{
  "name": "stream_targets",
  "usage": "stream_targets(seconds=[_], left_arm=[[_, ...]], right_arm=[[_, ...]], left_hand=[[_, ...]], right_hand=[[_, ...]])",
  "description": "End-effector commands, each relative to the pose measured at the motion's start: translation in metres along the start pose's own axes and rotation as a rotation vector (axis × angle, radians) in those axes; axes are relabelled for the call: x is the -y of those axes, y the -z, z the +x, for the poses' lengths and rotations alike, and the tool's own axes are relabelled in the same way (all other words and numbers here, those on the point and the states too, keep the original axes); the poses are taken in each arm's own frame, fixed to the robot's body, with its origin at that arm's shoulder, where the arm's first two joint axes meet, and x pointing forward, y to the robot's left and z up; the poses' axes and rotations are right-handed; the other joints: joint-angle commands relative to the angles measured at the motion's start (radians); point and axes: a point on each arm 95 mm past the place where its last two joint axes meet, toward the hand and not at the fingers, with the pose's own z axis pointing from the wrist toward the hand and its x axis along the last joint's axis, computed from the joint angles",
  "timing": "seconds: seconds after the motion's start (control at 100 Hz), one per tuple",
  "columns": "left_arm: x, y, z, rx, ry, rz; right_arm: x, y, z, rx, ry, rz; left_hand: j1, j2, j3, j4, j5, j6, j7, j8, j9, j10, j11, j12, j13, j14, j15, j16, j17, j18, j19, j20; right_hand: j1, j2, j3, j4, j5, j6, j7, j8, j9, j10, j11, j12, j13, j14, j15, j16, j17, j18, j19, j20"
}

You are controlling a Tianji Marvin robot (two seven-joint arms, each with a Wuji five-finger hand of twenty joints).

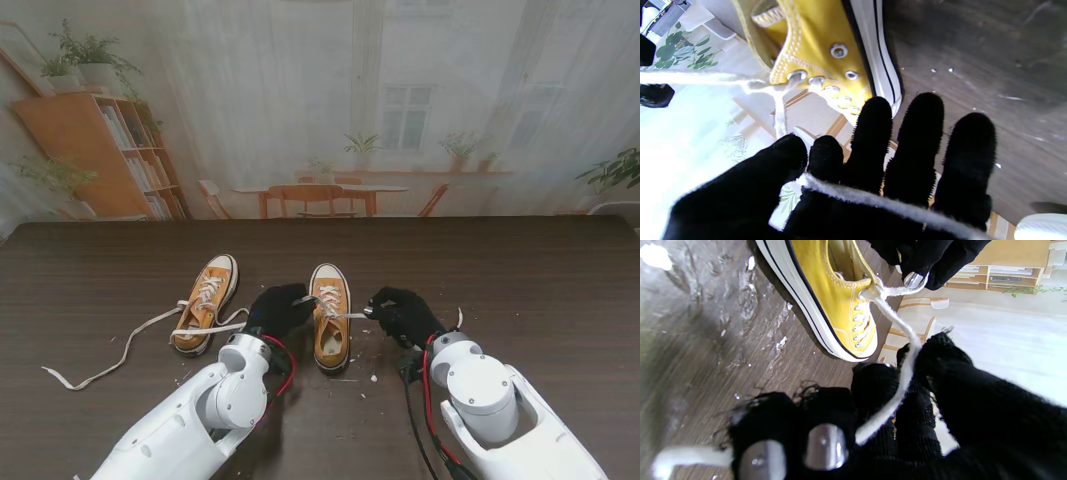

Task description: Tie the shoelaces into a bow on the shoes

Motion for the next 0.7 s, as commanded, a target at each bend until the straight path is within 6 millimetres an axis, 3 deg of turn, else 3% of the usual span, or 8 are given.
stream_targets(seconds=[0.0, 0.09, 0.16, 0.19, 0.31, 0.37, 0.53, 0.69], left_arm=[[0.003, -0.003, 0.006, -0.009, 0.001, 0.003], [0.006, -0.005, 0.005, -0.007, -0.030, 0.006], [0.009, -0.007, 0.003, -0.005, -0.065, 0.009], [0.010, -0.008, 0.002, -0.002, -0.081, 0.008], [0.013, -0.012, -0.004, 0.020, -0.139, -0.003], [0.014, -0.014, -0.007, 0.030, -0.154, -0.012], [0.013, -0.018, -0.015, 0.051, -0.189, -0.046], [0.013, -0.020, -0.023, 0.066, -0.221, -0.074]], right_arm=[[0.002, 0.001, 0.003, -0.015, -0.001, 0.019], [0.001, 0.000, 0.004, -0.024, 0.003, 0.019], [-0.001, -0.001, 0.004, -0.028, 0.020, 0.017], [-0.002, -0.002, 0.004, -0.028, 0.035, 0.015], [-0.006, -0.008, 0.000, -0.024, 0.088, -0.017], [-0.007, -0.013, -0.002, -0.026, 0.094, -0.043], [-0.009, -0.022, -0.009, -0.022, 0.083, -0.116], [-0.011, -0.025, -0.014, -0.002, 0.090, -0.175]], left_hand=[[-0.043, 0.032, -0.032, 0.030, 0.046, 0.017, 0.036, 0.034, 0.060, -0.024, 0.076, 0.058, 0.102, -0.014, 0.104, 0.039, 0.111, 0.102, 0.147, -0.033], [-0.058, 0.064, -0.072, 0.063, 0.061, 0.004, 0.042, 0.062, 0.085, -0.073, 0.229, 0.155, 0.151, -0.071, 0.332, 0.108, 0.236, 0.036, 0.405, -0.021], [-0.065, 0.086, -0.109, 0.109, 0.090, 0.000, 0.044, 0.104, 0.116, -0.079, 0.321, 0.213, 0.152, -0.115, 0.548, 0.125, 0.275, -0.070, 0.615, 0.030], [-0.067, 0.099, -0.124, 0.127, 0.111, 0.000, 0.046, 0.139, 0.142, -0.081, 0.368, 0.239, 0.153, -0.148, 0.658, 0.139, 0.291, -0.149, 0.716, 0.059], [-0.063, 0.096, -0.134, 0.132, 0.132, 0.002, 0.041, 0.173, 0.175, -0.093, 0.521, 0.324, 0.153, -0.274, 0.888, 0.166, 0.321, -0.383, 0.925, 0.131], [-0.062, 0.092, -0.134, 0.127, 0.136, 0.000, 0.036, 0.172, 0.173, -0.098, 0.601, 0.333, 0.153, -0.331, 0.954, 0.170, 0.334, -0.453, 0.939, 0.220], [-0.049, 0.070, -0.129, 0.120, 0.157, 0.013, 0.010, 0.149, 0.169, -0.095, 0.728, 0.321, 0.152, -0.389, 1.047, 0.179, 0.352, -0.544, 0.940, 0.384], [-0.039, 0.041, -0.112, 0.123, 0.168, 0.040, -0.003, 0.138, 0.168, -0.084, 0.764, 0.303, 0.152, -0.398, 1.066, 0.174, 0.356, -0.570, 0.940, 0.421]], right_hand=[[-0.006, -0.029, 0.004, 0.033, 0.044, -0.052, -0.004, -0.009, -0.002, -0.041, 0.045, 0.035, 0.040, -0.054, 0.093, 0.027, 0.048, -0.052, 0.295, 0.038], [-0.024, -0.086, 0.033, 0.031, 0.060, -0.055, -0.020, -0.029, 0.018, -0.039, 0.068, 0.067, 0.040, -0.065, 0.099, 0.050, 0.052, -0.063, 0.295, 0.068], [-0.032, -0.123, 0.049, 0.029, 0.074, -0.056, -0.030, -0.044, 0.043, -0.027, 0.079, 0.084, 0.041, -0.074, 0.102, 0.066, 0.053, -0.070, 0.295, 0.084], [-0.037, -0.134, 0.056, 0.029, 0.083, -0.060, -0.034, -0.049, 0.056, -0.023, 0.086, 0.092, 0.041, -0.086, 0.104, 0.073, 0.054, -0.076, 0.295, 0.092], [-0.016, -0.139, 0.067, 0.029, 0.114, -0.059, -0.045, -0.065, 0.114, 0.002, 0.114, 0.125, 0.041, -0.096, 0.108, 0.099, 0.054, -0.075, 0.295, 0.128], [-0.002, -0.146, 0.073, 0.031, 0.132, -0.048, -0.055, -0.081, 0.149, 0.014, 0.127, 0.143, 0.040, -0.084, 0.112, 0.115, 0.052, -0.057, 0.295, 0.156], [0.021, -0.217, 0.128, 0.032, 0.200, -0.020, -0.072, -0.118, 0.197, 0.073, 0.165, 0.178, 0.037, -0.027, 0.120, 0.153, 0.042, 0.013, 0.295, 0.227], [0.073, -0.256, 0.144, 0.038, 0.274, 0.007, -0.090, -0.155, 0.198, 0.141, 0.205, 0.188, 0.035, 0.008, 0.125, 0.177, 0.036, 0.049, 0.295, 0.268]])
